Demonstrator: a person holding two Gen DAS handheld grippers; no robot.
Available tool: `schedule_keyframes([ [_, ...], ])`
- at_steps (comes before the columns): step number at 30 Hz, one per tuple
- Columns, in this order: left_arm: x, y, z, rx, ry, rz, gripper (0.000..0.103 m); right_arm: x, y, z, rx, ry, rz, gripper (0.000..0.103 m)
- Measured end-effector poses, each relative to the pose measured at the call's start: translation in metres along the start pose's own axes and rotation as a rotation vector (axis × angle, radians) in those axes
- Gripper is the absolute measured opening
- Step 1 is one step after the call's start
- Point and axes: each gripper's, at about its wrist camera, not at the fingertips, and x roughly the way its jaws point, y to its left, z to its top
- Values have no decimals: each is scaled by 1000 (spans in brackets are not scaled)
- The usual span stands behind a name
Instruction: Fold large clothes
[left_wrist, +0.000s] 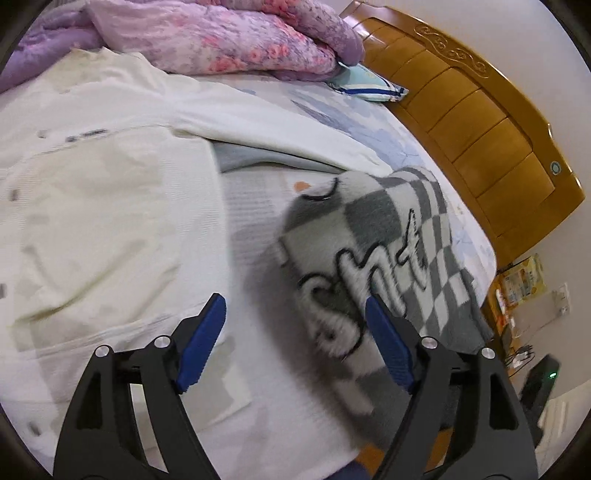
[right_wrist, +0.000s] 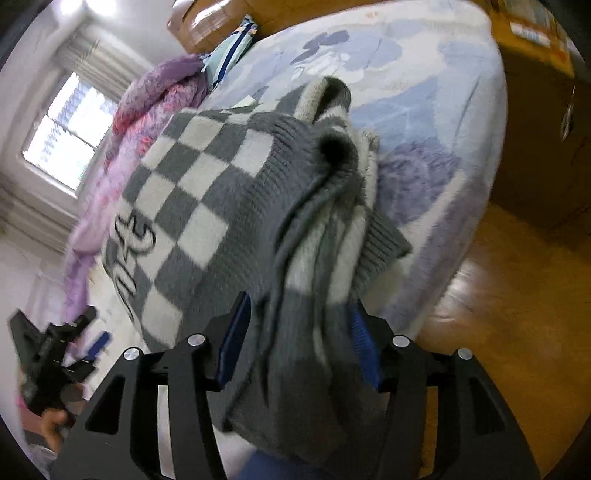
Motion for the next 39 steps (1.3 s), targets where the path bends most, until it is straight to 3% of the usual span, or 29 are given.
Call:
schedule_keyframes([
  [5, -58, 16, -20, 7, -59, 53, 87, -31, 54, -24, -175, -48, 28, 54],
  [10, -124, 22, -42, 36, -139, 144, 91, -51, 130, -51, -329, -52, 135, 58],
  [12, -151, 18, -53, 67, -176, 190, 91, -59, 154, -61, -377, -55, 154, 66],
  [15, -182, 14, -66, 95, -213, 199, 94, -76, 189, -78, -462, -67, 167, 81],
  [19, -218, 15, -85, 89, -247, 239, 94, -101, 227, -102, -595, -61, 143, 85],
  [24, -261, 13, -106, 94, -315, 315, 96, -131, 247, -124, -662, -105, 157, 95],
  [26, -279, 10, -116, 102, -337, 362, 98, -147, 254, -133, -686, -146, 147, 95],
  [39, -379, -14, -147, 101, -518, 473, 98, -236, 281, -172, -796, -333, 190, 95],
])
